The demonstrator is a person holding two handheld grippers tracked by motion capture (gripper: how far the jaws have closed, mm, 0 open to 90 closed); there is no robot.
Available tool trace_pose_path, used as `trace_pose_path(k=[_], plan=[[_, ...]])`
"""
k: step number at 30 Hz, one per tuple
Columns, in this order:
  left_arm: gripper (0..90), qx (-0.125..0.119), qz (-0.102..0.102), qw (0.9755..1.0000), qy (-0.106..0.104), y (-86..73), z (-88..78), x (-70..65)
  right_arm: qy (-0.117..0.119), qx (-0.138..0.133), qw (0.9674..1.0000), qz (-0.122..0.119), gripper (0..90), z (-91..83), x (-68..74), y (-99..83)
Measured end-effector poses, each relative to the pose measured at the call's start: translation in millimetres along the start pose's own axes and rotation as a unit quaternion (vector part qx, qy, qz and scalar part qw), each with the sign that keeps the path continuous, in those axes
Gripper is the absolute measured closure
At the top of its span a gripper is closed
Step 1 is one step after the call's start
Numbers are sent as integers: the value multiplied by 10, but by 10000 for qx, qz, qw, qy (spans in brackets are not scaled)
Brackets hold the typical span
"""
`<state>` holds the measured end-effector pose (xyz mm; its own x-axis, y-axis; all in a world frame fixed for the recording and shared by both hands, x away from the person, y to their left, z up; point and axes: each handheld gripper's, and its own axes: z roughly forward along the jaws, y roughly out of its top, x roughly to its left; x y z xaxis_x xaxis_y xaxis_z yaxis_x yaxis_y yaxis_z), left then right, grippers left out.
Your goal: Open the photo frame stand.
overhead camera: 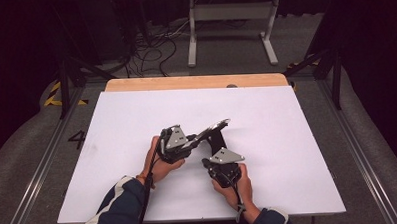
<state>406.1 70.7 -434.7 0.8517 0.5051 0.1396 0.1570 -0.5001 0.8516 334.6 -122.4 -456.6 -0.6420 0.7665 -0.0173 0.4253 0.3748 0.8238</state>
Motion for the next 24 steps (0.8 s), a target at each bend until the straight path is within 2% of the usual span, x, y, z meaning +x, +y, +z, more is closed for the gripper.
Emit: trace_pose_path(k=[2,4,7,10,15,24], plan=[[670,52,-27,10000,12,-10,27,7,51,12,10000,-2,900,14,2,-3],[668,112,-127,9998,45,-34,71,27,64,47,10000,-4,900,32,-5,-8],[648,31,-242,9997,32,-41,82,57,-6,86,9999,82,900,41,-43,-15],[673,24,-179,9998,27,-31,85,38,-10,96,9998,159,900,48,-77,-21],[749,-13,-47,10000,-23,-24,62,22,-50,117,9998,119,900,39,-67,-20],[764,119,198,9997,-38,-14,3,-11,-64,159,9996,214,900,24,-102,-35]])
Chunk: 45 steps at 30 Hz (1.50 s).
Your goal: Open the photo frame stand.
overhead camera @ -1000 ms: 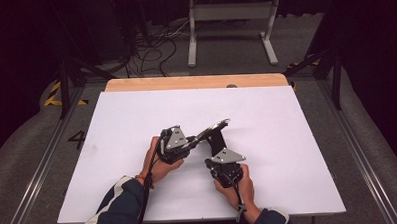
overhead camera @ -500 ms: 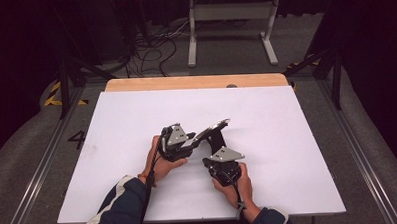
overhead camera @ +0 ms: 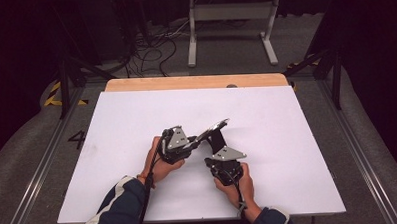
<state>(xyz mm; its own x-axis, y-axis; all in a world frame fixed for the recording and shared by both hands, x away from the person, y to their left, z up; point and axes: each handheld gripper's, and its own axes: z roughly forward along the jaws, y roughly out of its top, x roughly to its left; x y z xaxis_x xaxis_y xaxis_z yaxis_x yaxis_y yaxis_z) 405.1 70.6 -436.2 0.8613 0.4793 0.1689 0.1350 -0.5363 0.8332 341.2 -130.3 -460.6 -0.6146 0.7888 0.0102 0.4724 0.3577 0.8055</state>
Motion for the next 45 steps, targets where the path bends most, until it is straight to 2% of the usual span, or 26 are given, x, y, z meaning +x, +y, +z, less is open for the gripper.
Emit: trace_pose_path(k=[3,7,10,14,19,21,24,26,29,45], plan=[[772,106,182,9998,64,19,-33,-46,1,13,10000,-4,900,-18,-14,-6],[787,192,310,9993,68,40,-84,-111,10,13,10000,47,900,-51,-59,-28],[786,207,250,9995,27,43,-92,-130,4,8,9999,122,900,-73,-98,-39],[785,242,288,9993,-16,54,-110,-165,-1,-17,9999,155,900,-93,-130,-61],[779,289,263,9992,18,77,-115,-213,42,0,9998,174,900,-108,-162,-64],[776,368,250,9990,70,107,-114,-266,-37,-23,9998,205,900,-124,-196,-77],[776,363,251,9990,58,118,-115,-287,-66,-32,9997,213,900,-139,-204,-85],[770,294,174,9994,-8,112,-103,-287,-19,-53,9997,249,900,-160,-243,-82],[767,264,178,9995,-47,110,-96,-282,16,-59,9996,288,900,-159,-263,-86],[759,195,182,9995,-141,110,-74,-285,-86,-66,9993,348,900,-178,-319,-100]])
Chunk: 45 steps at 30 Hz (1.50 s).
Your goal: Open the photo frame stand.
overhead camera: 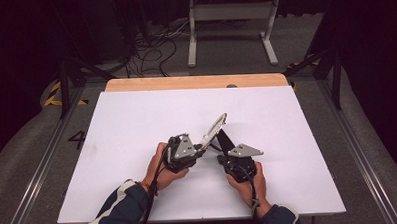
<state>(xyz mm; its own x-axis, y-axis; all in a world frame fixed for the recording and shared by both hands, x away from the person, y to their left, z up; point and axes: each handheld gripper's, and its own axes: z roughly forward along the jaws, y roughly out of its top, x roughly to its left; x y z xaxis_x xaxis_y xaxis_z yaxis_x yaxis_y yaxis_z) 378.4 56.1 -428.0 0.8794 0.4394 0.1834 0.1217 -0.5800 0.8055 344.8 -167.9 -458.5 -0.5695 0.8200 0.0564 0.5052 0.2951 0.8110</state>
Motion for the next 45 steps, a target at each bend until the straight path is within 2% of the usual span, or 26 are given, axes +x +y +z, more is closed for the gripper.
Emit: trace_pose_path(k=[10,20,23,26,31,33,34,37,43,45], plan=[[756,-10,-5,10000,-33,3,13,-8,-27,16,10000,-27,900,0,-29,0],[746,-54,-78,9999,-83,26,48,-39,-124,54,9999,-6,900,-14,-116,1],[758,-151,-95,9997,-157,25,16,-37,-143,57,9999,-42,900,-13,-143,7],[727,-247,-112,9993,-240,20,-26,-15,-168,39,9999,-10,900,-14,-177,2],[742,-478,-218,9984,-209,-26,-220,63,-245,-2,9997,-9,900,-15,-216,-5],[723,-574,-402,9975,-92,-105,-374,123,-243,-5,9997,-7,900,-12,-219,-3],[711,-574,-402,9975,-92,-105,-374,123,-243,-5,9997,-7,900,-12,-219,-3],[678,-567,-590,9966,33,-212,-518,186,-199,-118,9997,9,859,-30,-191,3],[603,-379,-653,9966,337,-471,-744,254,-133,-309,9994,-120,802,-87,-86,52],[581,-343,-668,9965,355,-508,-772,256,-133,-357,9992,-154,779,-99,-69,57]])
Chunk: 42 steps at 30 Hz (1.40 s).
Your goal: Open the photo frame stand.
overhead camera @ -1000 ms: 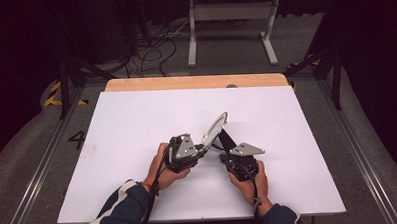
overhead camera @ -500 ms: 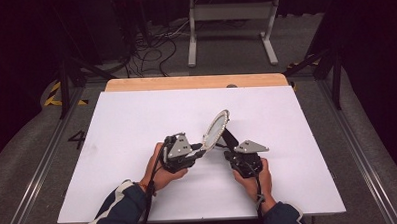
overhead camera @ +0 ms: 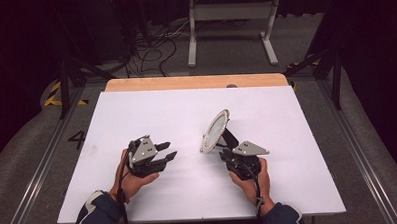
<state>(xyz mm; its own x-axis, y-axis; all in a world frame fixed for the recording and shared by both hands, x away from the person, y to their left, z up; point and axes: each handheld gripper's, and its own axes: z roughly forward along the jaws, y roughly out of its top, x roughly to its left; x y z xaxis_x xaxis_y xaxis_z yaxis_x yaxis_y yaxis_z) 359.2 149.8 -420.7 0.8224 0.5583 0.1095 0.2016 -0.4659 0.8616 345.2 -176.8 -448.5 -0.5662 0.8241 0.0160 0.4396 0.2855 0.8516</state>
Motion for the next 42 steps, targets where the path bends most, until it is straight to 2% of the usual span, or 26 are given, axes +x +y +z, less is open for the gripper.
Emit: trace_pose_path(k=[3,4,8,13,18,25,30,32,37,42], plan=[[521,105,-22,9998,165,-102,-91,16,72,-97,9999,4,701,-12,37,8],[460,134,-26,9996,233,-130,-110,14,98,-151,9998,-8,675,-10,54,14],[448,239,-7,9995,198,-219,-177,24,180,-212,9996,-41,599,13,110,40],[414,235,-17,9996,170,-266,-261,17,146,-310,9993,128,523,61,122,108],[377,267,-97,9992,272,-334,-338,-4,197,-322,9992,116,503,117,152,171],[344,308,-154,9984,446,-402,-437,-22,180,-204,9996,37,514,161,228,216],[334,313,-203,9983,447,-416,-443,-26,94,-102,9999,48,491,201,252,202],[331,323,-192,9984,423,-411,-432,-37,160,-34,9999,36,472,219,286,185],[323,340,-176,9985,381,-413,-410,-42,142,-193,9997,-42,407,250,355,221],[316,369,-204,9982,422,-418,-391,-46,-17,-338,9993,172,398,324,337,296]])
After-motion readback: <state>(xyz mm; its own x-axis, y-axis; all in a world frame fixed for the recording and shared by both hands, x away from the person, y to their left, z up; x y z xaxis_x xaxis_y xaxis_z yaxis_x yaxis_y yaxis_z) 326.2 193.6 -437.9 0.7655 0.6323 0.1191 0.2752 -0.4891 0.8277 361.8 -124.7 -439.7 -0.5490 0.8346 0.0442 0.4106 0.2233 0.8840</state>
